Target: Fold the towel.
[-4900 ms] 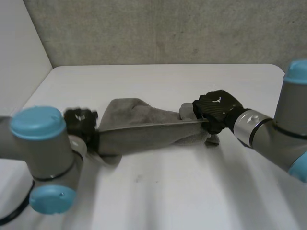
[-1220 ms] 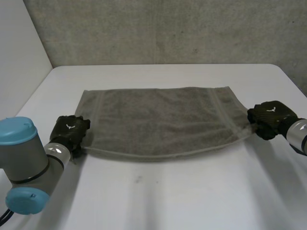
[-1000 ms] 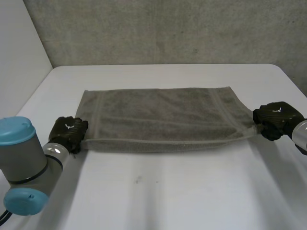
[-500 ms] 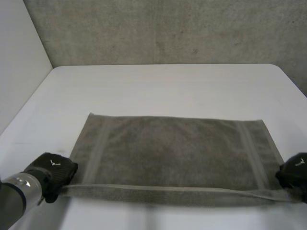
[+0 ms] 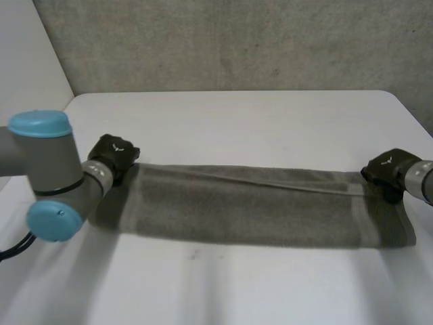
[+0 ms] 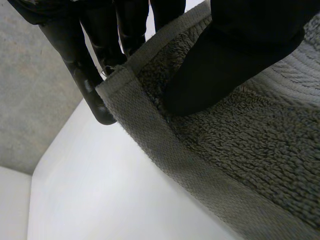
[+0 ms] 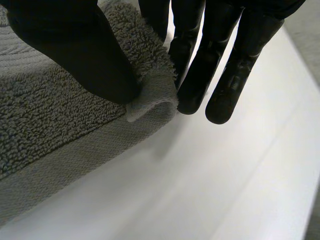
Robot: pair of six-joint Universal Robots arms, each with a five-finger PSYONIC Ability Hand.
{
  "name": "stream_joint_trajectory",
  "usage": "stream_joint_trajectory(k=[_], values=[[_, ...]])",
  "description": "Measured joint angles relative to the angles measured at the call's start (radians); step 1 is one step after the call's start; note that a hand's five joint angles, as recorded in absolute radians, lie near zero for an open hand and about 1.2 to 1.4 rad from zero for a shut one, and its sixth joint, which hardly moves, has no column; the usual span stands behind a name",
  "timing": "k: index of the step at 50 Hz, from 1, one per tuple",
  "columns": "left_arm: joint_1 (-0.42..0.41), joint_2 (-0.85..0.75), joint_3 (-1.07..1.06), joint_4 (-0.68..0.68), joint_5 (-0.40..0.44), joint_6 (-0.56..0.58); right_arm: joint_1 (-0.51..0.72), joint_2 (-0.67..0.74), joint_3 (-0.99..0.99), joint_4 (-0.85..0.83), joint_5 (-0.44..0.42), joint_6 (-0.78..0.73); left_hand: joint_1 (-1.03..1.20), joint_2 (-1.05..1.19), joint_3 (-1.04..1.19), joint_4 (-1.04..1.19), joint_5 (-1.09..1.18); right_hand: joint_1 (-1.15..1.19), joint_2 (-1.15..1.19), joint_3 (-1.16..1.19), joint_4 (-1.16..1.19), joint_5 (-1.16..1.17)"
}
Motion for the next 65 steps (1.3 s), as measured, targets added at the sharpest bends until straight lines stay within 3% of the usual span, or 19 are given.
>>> stream_joint_trajectory(k=[10,11,12,14,16,17,18,22,34,38,41,48,55,56,58,59,61,62,65], values=[[-0.029,-0.201,0.257,0.011,-0.003,-0.010,0.042,0.085,-0.079,-0.175,0.066,0.017,0.000,0.000,0.000,0.000,0.000,-0.003,-0.008,-0.009,-0.010,-0.004],[-0.031,-0.216,0.278,0.011,-0.003,-0.010,0.046,0.093,-0.088,-0.187,0.071,0.017,0.000,0.000,0.000,0.000,0.000,-0.024,-0.035,-0.038,-0.041,-0.025],[-0.033,-0.235,0.301,0.010,-0.003,-0.011,0.051,0.103,-0.099,-0.199,0.076,0.017,0.000,0.000,0.000,0.000,0.000,-0.257,-0.274,-0.277,-0.279,-0.245],[-0.034,-0.249,0.319,0.010,-0.004,-0.011,0.055,0.113,-0.109,-0.208,0.082,0.016,-0.131,-0.166,-0.139,-0.141,-0.132,-0.445,-0.517,-0.496,-0.498,-0.455],[-0.036,-0.266,0.338,0.009,-0.004,-0.011,0.063,0.125,-0.126,-0.220,0.093,0.017,-0.583,-0.534,-0.521,-0.531,-0.523,-0.709,-0.858,-0.861,-0.855,-0.808],[-0.036,-0.268,0.340,0.009,-0.004,-0.012,0.065,0.127,-0.129,-0.221,0.096,0.017,-0.583,-0.534,-0.521,-0.531,-0.523,-0.732,-0.891,-0.898,-0.904,-0.855],[-0.037,-0.272,0.342,0.008,-0.004,-0.012,0.068,0.129,-0.135,-0.223,0.104,0.019,-0.869,-0.819,-0.798,-0.817,-0.816,-0.745,-0.920,-0.935,-0.939,-0.887],[-0.041,-0.269,0.339,0.006,-0.004,-0.013,0.072,0.119,-0.142,-0.224,0.117,0.026,-0.954,-0.979,-0.976,-0.980,-0.957,-0.750,-0.944,-0.973,-0.959,-0.913],[-0.065,-0.131,0.213,0.008,-0.019,-0.034,0.062,-0.074,-0.008,-0.215,0.077,0.138,-1.016,-1.048,-1.047,-1.046,-1.007,-0.750,-0.944,-0.973,-0.959,-0.913],[-0.060,-0.017,0.093,0.012,-0.035,-0.129,0.038,-0.168,0.133,-0.211,-0.007,0.177,-1.019,-1.050,-1.047,-1.048,-1.008,-0.750,-0.944,-0.973,-0.959,-0.913],[-0.052,0.076,-0.014,0.016,-0.036,-0.264,-0.012,-0.206,0.246,-0.210,-0.072,0.185,-1.019,-1.051,-1.047,-1.049,-1.008,-0.750,-0.944,-0.973,-0.959,-0.915],[-0.031,0.187,-0.157,0.037,-0.030,-0.471,-0.093,-0.224,0.378,-0.223,-0.146,0.183,-1.019,-1.052,-1.047,-1.049,-1.008,-0.746,-0.937,-0.959,-0.952,-0.910],[-0.019,0.235,-0.233,0.079,-0.027,-0.566,-0.160,-0.206,0.464,-0.302,-0.198,0.174,-1.019,-1.052,-1.047,-1.049,-1.008,-0.484,-0.618,-0.634,-0.642,-0.622],[-0.018,0.236,-0.237,0.084,-0.027,-0.569,-0.165,-0.200,0.468,-0.320,-0.200,0.173,-1.019,-1.052,-1.047,-1.049,-1.008,-0.369,-0.481,-0.501,-0.510,-0.495],[-0.019,0.237,-0.241,0.093,-0.027,-0.571,-0.172,-0.188,0.472,-0.350,-0.202,0.172,-1.019,-1.052,-1.047,-1.049,-1.008,-0.354,-0.472,-0.484,-0.492,-0.479],[-0.019,0.236,-0.243,0.097,-0.027,-0.570,-0.175,-0.180,0.473,-0.366,-0.203,0.171,-1.019,-1.052,-1.047,-1.049,-1.008,-0.174,-0.241,-0.253,-0.270,-0.267],[-0.019,0.236,-0.243,0.099,-0.027,-0.570,-0.179,-0.169,0.473,-0.389,-0.203,0.170,-1.019,-1.052,-1.047,-1.049,-1.008,-0.158,-0.231,-0.243,-0.250,-0.247],[-0.021,0.235,-0.243,0.101,-0.028,-0.568,-0.184,-0.158,0.471,-0.407,-0.201,0.169,-1.019,-1.052,-1.047,-1.049,-1.008,-0.046,-0.071,-0.088,-0.092,-0.099],[-0.023,0.233,-0.243,0.102,-0.028,-0.565,-0.198,-0.144,0.461,-0.426,-0.196,0.166,-1.019,-1.052,-1.047,-1.049,-1.008,-0.018,-0.008,-0.008,-0.008,-0.023]])
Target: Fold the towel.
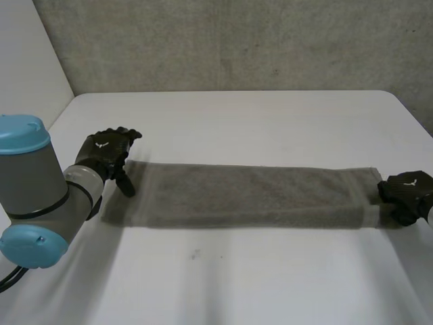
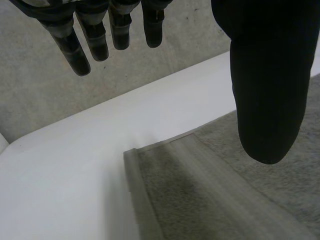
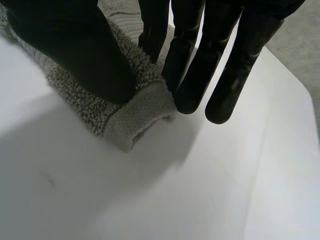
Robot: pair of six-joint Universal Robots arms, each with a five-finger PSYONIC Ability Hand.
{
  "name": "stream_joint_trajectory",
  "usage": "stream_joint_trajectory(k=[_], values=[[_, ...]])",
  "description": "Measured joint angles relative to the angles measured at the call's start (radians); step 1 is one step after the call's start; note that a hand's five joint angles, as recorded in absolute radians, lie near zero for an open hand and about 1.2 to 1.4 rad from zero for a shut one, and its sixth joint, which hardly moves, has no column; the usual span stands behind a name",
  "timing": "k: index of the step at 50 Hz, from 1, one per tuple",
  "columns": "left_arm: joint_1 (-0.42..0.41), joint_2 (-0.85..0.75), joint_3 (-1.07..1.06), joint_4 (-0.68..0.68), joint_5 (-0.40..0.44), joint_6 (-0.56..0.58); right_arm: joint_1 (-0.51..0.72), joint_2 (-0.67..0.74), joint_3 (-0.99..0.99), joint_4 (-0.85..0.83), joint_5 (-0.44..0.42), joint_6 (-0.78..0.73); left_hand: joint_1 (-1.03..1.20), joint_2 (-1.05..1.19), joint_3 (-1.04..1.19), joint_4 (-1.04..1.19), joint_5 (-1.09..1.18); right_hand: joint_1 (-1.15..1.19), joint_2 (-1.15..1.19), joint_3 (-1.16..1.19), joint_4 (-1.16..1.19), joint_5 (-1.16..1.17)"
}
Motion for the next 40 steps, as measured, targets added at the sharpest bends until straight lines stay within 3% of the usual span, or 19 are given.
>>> stream_joint_trajectory(k=[6,14,17,21,26,27,30,33,34,40], values=[[-0.002,0.000,0.000,-0.001,-0.001,0.002,-0.068,-0.003,-0.029,-0.002,0.014,-0.026,0.000,0.000,0.000,0.000,0.000,0.000,0.000,0.003,0.006,0.006],[0.000,0.020,-0.016,-0.002,-0.001,0.002,-0.239,-0.077,-0.112,0.062,0.042,-0.192,0.000,0.000,0.000,0.000,0.000,0.000,0.000,0.003,0.007,0.012],[0.000,0.024,-0.019,-0.002,-0.002,0.002,-0.239,-0.094,-0.144,0.080,0.047,-0.206,0.000,0.000,0.000,0.000,0.000,0.003,0.000,0.003,0.007,0.016],[-0.001,0.027,-0.021,-0.002,-0.004,0.002,-0.158,-0.119,-0.183,0.083,0.044,-0.165,0.000,0.000,0.000,0.000,0.000,0.003,0.001,0.011,0.008,0.017],[-0.001,0.039,-0.030,-0.001,-0.006,0.001,0.084,-0.172,-0.198,0.014,0.022,-0.039,0.000,0.000,0.000,0.000,0.000,0.007,0.004,0.014,0.009,0.017],[-0.001,0.039,-0.030,-0.001,-0.006,0.001,0.084,-0.172,-0.198,0.014,0.022,-0.039,0.000,0.000,0.000,0.000,0.000,0.007,0.004,0.014,0.009,0.017],[-0.001,0.053,-0.041,0.002,-0.007,0.001,0.375,-0.186,-0.180,-0.060,-0.013,0.019,0.000,0.000,0.000,0.000,0.000,0.007,0.004,0.014,0.009,0.018],[-0.002,0.057,-0.045,0.003,-0.007,0.001,0.471,-0.175,-0.172,-0.078,-0.020,0.023,0.000,0.000,0.000,0.000,0.000,0.007,0.004,0.014,0.009,0.018],[-0.003,0.060,-0.048,0.004,-0.007,0.001,0.569,-0.143,-0.163,-0.088,-0.026,0.022,0.000,0.000,0.000,0.000,0.000,0.007,0.004,0.014,0.009,0.019],[-0.010,0.061,-0.053,0.004,-0.006,0.001,0.809,0.020,-0.164,-0.095,-0.020,0.004,0.000,0.000,0.000,0.000,0.000,0.003,0.000,0.009,0.004,0.017]])
